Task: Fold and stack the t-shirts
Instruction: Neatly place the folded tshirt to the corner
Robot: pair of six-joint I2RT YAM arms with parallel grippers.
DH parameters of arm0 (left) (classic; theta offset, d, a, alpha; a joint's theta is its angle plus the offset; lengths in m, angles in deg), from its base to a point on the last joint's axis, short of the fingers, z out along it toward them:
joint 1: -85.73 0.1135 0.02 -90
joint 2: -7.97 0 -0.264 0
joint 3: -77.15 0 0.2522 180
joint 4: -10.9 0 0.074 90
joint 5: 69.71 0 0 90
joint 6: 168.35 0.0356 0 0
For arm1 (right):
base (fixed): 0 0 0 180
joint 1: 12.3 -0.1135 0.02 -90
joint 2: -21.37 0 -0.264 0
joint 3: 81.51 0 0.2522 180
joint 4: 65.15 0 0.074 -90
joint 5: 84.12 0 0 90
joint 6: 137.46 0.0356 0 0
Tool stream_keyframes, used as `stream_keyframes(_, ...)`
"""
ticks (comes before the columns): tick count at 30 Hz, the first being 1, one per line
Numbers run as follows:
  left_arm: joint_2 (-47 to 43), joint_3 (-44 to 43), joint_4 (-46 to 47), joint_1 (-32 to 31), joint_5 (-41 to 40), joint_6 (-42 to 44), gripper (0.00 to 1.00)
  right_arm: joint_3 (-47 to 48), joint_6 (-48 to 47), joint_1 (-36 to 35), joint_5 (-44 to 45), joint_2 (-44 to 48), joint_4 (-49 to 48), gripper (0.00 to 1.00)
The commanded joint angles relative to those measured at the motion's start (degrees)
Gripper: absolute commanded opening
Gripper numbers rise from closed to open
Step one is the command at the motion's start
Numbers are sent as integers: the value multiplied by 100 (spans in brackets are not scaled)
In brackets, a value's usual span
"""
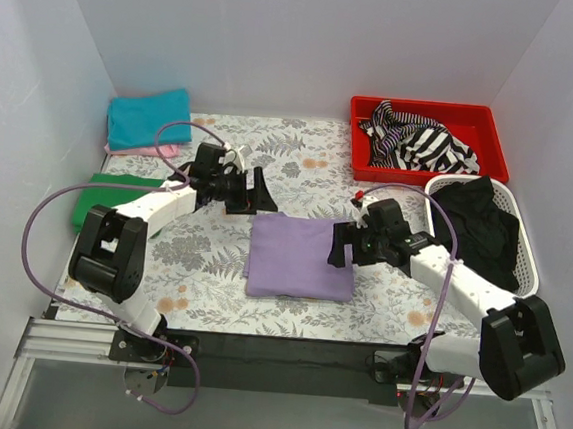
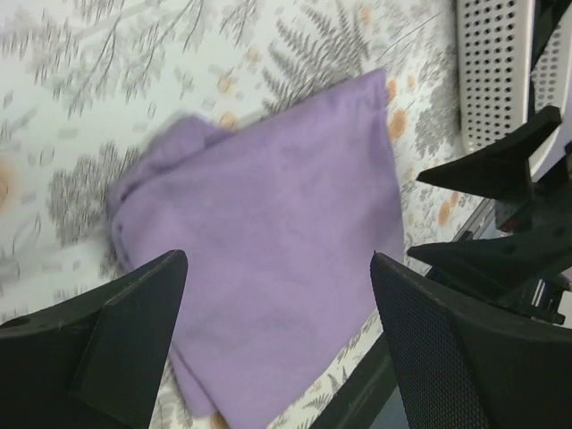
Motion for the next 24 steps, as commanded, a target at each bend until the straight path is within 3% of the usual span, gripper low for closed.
stream_keyframes(1,-646,683,-328,-6,-548,-130,83,-355,501,3,-438,642,97,98)
stream_keyframes(5,-831,1141,-267,-6,-540,-385,83,-716,756,3,-736,1003,107,98)
stream_keyframes(17,-1060,1528,-451,-6,-637,-482,83,-1297,1046,3,-982,898,-420,98)
stream_keyframes(24,-1376,2099,-486,-6,-513,-693,84,-1516,1213,-6,-1570,573,-1035,97)
